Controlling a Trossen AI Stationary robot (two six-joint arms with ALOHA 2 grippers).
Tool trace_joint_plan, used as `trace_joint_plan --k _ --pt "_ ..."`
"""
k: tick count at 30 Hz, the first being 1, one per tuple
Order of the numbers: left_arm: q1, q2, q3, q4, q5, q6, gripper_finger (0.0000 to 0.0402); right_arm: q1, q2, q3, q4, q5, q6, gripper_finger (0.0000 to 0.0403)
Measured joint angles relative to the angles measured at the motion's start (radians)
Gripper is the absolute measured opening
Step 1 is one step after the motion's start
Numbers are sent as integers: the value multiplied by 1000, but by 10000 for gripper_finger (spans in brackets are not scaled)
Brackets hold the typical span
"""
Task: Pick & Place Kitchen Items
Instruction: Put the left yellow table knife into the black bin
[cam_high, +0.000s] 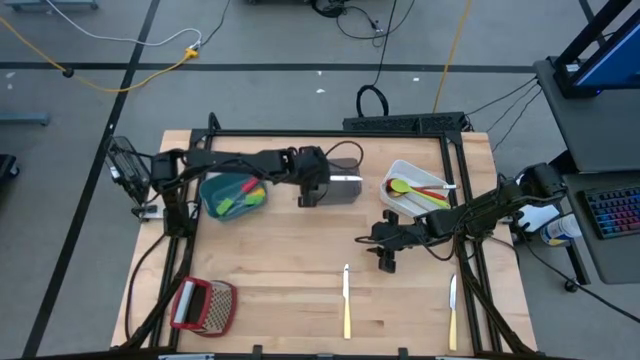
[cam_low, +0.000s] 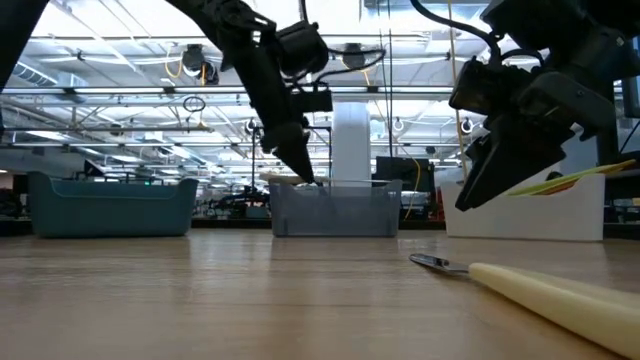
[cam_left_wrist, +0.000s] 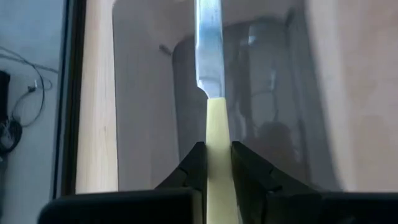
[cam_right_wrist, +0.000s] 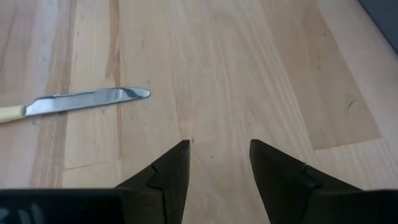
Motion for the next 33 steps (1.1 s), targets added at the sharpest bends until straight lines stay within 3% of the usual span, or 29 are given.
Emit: trace_joint_plan --k 4,8,16,29,33 --pt "25 21 3 -25 -15 -4 46 0 0 0 8 0 0 160" --pt "23 17 5 -43 -123 20 47 0 0 0 8 0 0 160" --pt "-9 10 146 -334 -140 -38 48 -1 0 0 8 1 -3 160" --pt "6 102 148 -269 -115 47 49 -1 0 0 10 1 -3 160" --pt "9 125 148 -260 -161 100 49 -1 0 0 10 2 -3 160"
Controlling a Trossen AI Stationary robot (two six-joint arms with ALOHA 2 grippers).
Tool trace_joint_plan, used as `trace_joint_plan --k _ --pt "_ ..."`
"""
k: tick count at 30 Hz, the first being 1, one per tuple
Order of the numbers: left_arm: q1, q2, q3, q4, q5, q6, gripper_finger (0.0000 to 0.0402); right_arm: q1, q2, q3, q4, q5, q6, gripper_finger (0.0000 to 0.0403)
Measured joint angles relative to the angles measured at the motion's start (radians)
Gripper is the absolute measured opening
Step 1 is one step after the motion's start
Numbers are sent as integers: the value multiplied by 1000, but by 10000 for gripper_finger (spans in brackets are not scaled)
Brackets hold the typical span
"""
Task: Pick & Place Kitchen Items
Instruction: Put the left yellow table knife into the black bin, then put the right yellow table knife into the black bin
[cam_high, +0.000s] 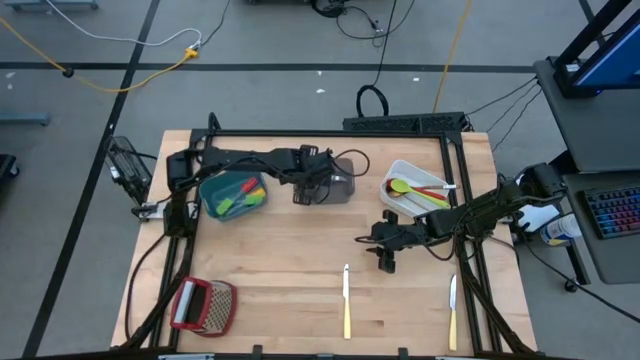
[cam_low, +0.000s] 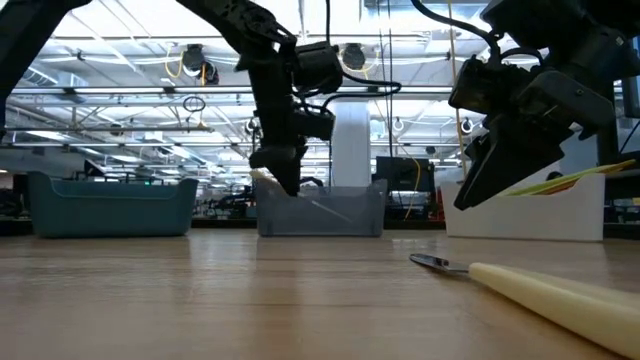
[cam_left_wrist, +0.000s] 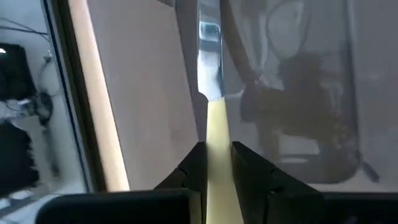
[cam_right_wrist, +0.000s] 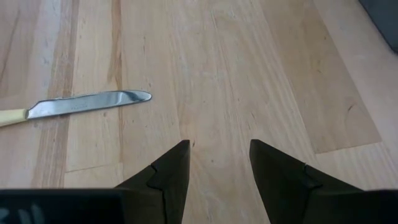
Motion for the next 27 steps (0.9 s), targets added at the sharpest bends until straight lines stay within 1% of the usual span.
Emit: trace_joint_plan --k 3,6,9,19,23,27 --pt "-1 0 0 3 -14 66 49 0 0 0 0 0 0 160" --pt "-6 0 0 35 -19 71 50 0 0 0 -2 0 0 160" --pt "-8 0 0 38 -20 70 62 0 0 0 -2 0 0 160" --pt "-15 0 0 44 -26 -19 153 0 0 0 -2 0 0 160" --pt "-34 -16 -1 54 -74 -73 167 0 0 0 -2 0 0 160" --pt "-56 -57 -1 58 -47 -99 162 0 0 0 -2 0 0 160"
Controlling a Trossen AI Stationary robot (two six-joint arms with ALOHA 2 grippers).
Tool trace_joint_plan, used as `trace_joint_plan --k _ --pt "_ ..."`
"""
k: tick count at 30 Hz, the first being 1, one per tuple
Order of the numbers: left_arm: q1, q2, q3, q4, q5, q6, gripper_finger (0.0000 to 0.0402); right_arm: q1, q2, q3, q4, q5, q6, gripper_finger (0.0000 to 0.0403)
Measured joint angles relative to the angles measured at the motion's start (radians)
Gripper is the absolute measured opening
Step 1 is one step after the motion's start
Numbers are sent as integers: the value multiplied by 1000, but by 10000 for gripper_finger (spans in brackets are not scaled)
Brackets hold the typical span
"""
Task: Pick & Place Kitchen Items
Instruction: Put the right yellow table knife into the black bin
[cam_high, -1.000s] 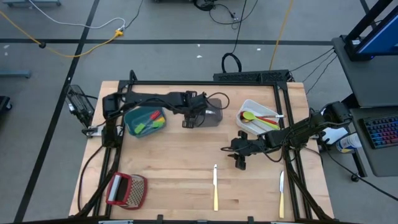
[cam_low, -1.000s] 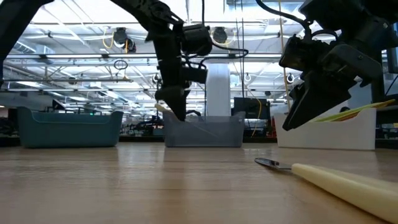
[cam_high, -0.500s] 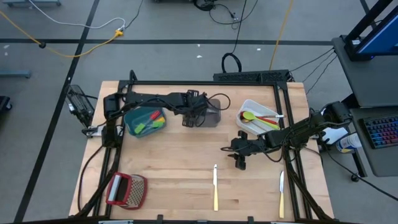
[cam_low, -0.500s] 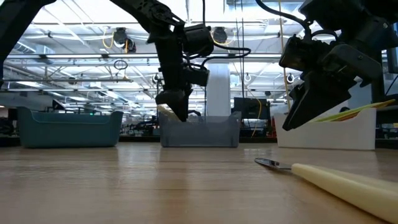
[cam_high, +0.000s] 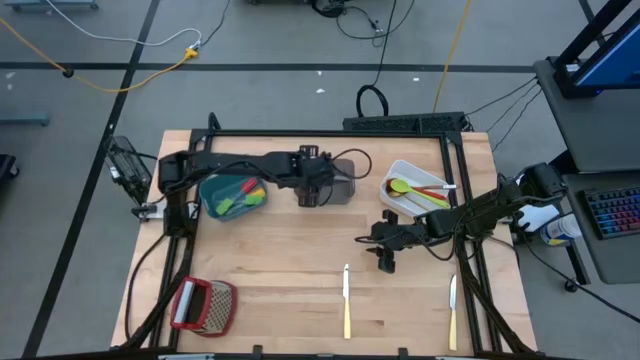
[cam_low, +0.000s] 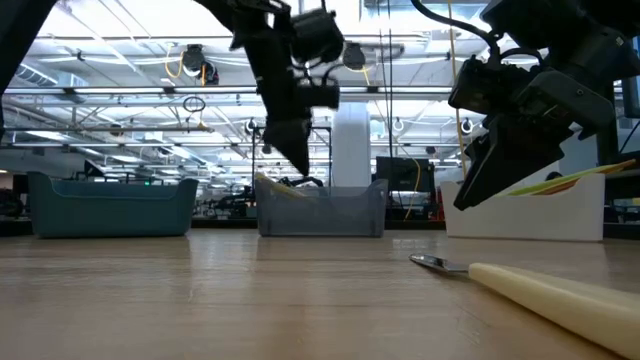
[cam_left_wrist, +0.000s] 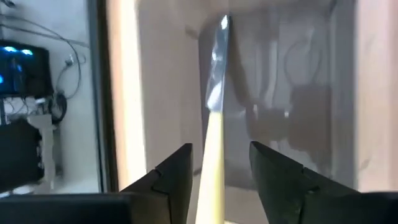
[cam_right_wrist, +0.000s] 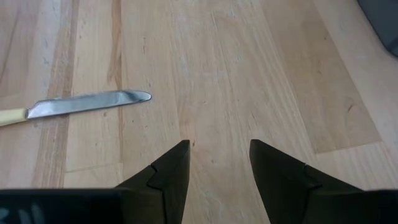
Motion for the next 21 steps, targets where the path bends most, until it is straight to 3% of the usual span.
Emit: trace_joint_plan --k 11,21 --pt "-103 -141 0 14 24 -186 152 -5 0 1 11 1 0 160" --pt "-242 -164 0 1 25 -355 152 -4 0 1 10 1 -3 160"
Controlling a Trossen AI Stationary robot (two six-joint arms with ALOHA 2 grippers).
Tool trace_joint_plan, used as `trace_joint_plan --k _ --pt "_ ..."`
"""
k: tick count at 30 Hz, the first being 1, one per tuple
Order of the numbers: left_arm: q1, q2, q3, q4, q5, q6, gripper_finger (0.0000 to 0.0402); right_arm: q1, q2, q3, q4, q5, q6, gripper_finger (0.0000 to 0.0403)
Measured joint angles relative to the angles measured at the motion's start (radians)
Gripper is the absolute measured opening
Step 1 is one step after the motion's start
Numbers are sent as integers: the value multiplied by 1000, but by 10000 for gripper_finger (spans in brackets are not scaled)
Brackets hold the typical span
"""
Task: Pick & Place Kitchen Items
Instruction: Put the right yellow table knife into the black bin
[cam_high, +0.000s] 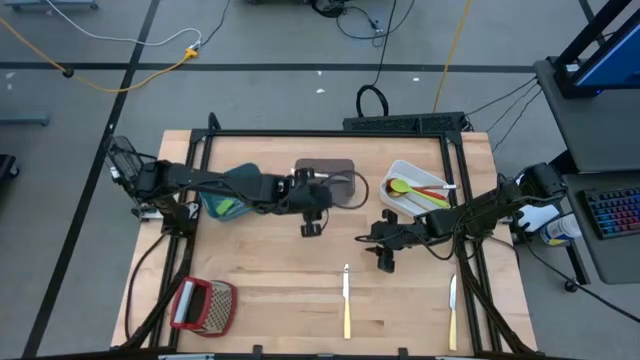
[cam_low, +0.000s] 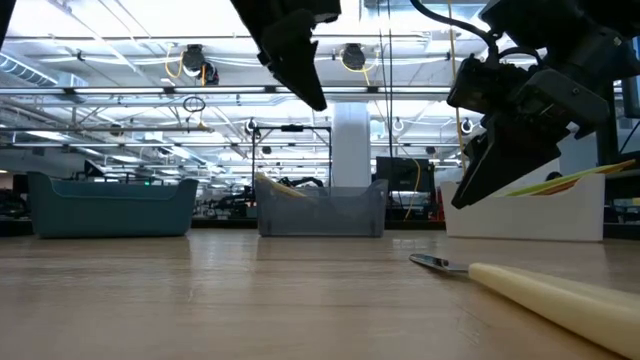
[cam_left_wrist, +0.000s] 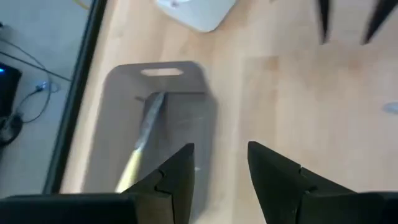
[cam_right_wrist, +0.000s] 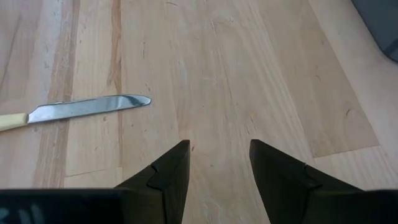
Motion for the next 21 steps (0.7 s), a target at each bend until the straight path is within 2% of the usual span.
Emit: trace_joint_plan --k 7,16,21 --pt "-90 0 0 -3 2 -96 152 0 0 0 3 2 -1 160" --pt "-174 0 0 -3 2 -217 152 -9 0 0 4 86 -31 160" --pt "-206 0 0 -1 2 -294 152 -20 0 0 8 81 -45 160"
